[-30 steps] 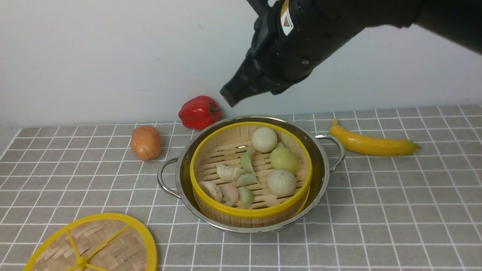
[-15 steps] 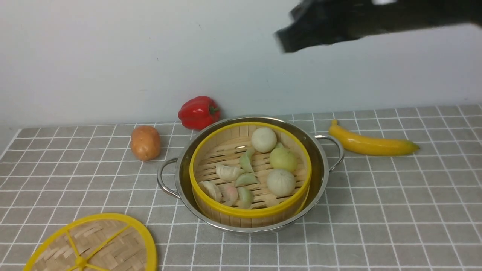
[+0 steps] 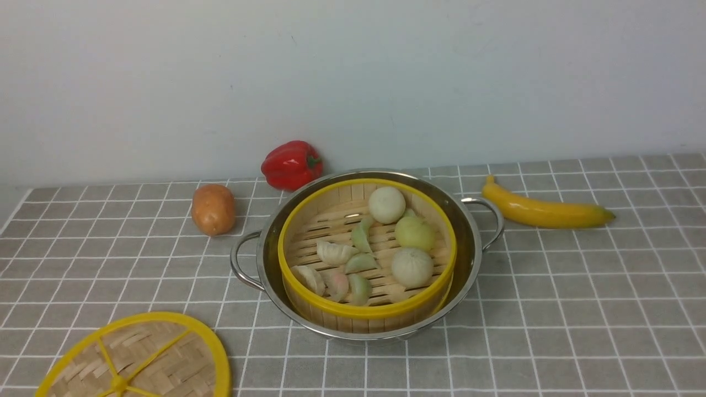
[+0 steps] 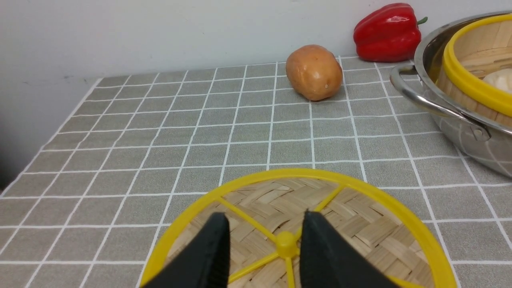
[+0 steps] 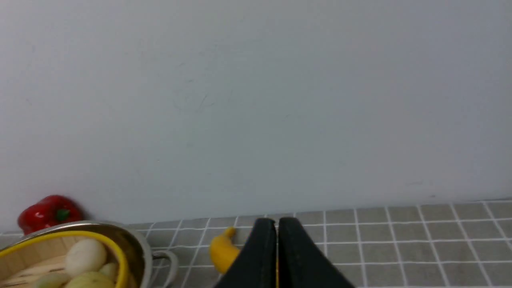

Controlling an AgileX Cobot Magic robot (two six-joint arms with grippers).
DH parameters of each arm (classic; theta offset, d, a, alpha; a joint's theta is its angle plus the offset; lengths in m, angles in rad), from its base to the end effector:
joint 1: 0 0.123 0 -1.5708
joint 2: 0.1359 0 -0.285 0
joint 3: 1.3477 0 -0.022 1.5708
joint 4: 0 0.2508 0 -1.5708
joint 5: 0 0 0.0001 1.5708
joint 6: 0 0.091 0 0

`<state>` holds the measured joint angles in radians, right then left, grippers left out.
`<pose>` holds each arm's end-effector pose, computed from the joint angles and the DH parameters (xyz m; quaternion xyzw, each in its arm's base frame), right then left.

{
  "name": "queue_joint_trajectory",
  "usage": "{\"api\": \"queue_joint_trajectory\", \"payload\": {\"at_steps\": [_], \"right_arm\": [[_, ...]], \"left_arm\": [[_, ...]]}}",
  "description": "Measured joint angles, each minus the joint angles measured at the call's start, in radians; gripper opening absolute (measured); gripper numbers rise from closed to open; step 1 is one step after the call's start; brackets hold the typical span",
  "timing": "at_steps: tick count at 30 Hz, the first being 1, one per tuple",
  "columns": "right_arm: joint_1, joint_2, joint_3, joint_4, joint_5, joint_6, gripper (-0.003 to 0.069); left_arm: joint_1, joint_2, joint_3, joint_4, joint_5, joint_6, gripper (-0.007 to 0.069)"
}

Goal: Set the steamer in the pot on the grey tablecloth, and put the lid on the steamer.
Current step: 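Grasp the bamboo steamer lid lying on the table by its centre knob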

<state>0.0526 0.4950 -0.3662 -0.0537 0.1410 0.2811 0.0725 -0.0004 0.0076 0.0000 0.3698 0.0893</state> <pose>0.1107 0.0051 0.2861 0.0697 0.7654 0.0866 0.6339 0.0529 0.0038 0.1774 0.0067 0.8018 0.0483 0.5956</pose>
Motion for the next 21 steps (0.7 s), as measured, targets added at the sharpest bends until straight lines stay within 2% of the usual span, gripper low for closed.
{"api": "queue_joint_trajectory", "payload": {"at_steps": [9,16,21], "right_arm": [[-0.039,-0.37,0.356,0.0,0.012,-0.001,0.0065],[-0.039,-0.47,0.374,0.0,0.159,0.0,0.0087],[-0.039,-0.489,0.375,0.0,0.188,0.0,0.0109]], "left_arm": [[0.0,0.0,0.0,0.0,0.0,0.0,0.0243],[0.0,0.0,0.0,0.0,0.0,0.0,0.0243],[0.0,0.0,0.0,0.0,0.0,0.0,0.0243]]}}
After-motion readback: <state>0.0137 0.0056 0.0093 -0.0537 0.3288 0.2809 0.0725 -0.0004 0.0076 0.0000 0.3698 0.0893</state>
